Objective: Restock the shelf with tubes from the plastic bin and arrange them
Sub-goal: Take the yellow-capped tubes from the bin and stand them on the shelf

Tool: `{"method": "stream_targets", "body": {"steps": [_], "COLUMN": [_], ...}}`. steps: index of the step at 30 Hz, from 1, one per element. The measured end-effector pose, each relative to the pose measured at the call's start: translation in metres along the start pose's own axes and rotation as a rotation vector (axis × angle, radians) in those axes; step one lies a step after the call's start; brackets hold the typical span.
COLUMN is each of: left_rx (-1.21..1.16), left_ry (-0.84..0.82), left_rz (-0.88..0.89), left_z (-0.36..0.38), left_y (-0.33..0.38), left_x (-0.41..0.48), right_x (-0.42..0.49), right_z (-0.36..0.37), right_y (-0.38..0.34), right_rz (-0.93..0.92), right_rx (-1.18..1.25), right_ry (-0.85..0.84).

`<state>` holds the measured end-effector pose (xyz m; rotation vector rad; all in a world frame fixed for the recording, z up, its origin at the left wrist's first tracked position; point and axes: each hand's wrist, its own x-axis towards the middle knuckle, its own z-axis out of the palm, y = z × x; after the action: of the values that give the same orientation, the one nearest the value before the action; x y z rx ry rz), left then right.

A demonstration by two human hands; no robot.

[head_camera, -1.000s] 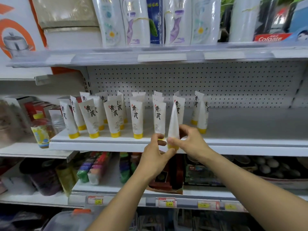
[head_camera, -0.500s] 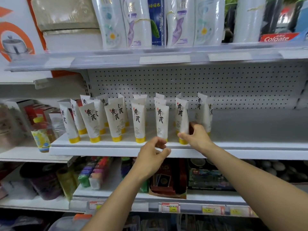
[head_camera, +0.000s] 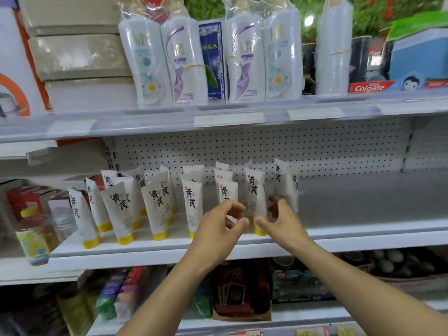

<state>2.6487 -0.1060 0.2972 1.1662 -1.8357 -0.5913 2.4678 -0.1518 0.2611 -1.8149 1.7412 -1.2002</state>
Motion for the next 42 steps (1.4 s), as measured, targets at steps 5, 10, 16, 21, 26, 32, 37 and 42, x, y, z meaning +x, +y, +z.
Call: {"method": "stream_targets", "body": {"steps": [5,10,16,21,26,32,37,42], "left_rx": [0.063,0.152,0.365,0.419,0.472,0.569,0.768,0.868], "left_ry": [0.023,-0.005,-0.115,-0.205,-0.202,-0.165,0.017,0.116], "left_rz": [0.200,0.261,0.187,0.066,0.004,-0.020,0.065,0.070], "left_z": [-0.020,-0.024,-0.019,-0.009,-0.007,0.010,0.012,0.000], "left_y": [0.030,0.046,0.062,0.073,0.077,0.070,0.073,0.075], "left_x": [0.018,0.056,0.104,0.144,0.172,0.186,0.169,0.130], "right_x": [-0.006,0.013,0.062,0.097,0.119,0.128,0.122,0.103], "right_z": [-0.035,-0.069,-0.108,-0.126,-0.141,-0.139,-0.132,-0.127], "right_y": [-0.030,-0.052,-0.054,-0.049,-0.047,-0.046,-0.044,-0.052], "right_rz": [-0.167,-0.221,-0.180,-0.168,-0.163,-0.240,-0.361,-0.474], "right_rx": [-0.065,-0.040,-0.002,-0.075,-0.129,-0.187,-0.301,-0.417], "right_ry": [0.211,0.317,0.169,0.053,-0.085,-0.190,-0.139,-0.071]}}
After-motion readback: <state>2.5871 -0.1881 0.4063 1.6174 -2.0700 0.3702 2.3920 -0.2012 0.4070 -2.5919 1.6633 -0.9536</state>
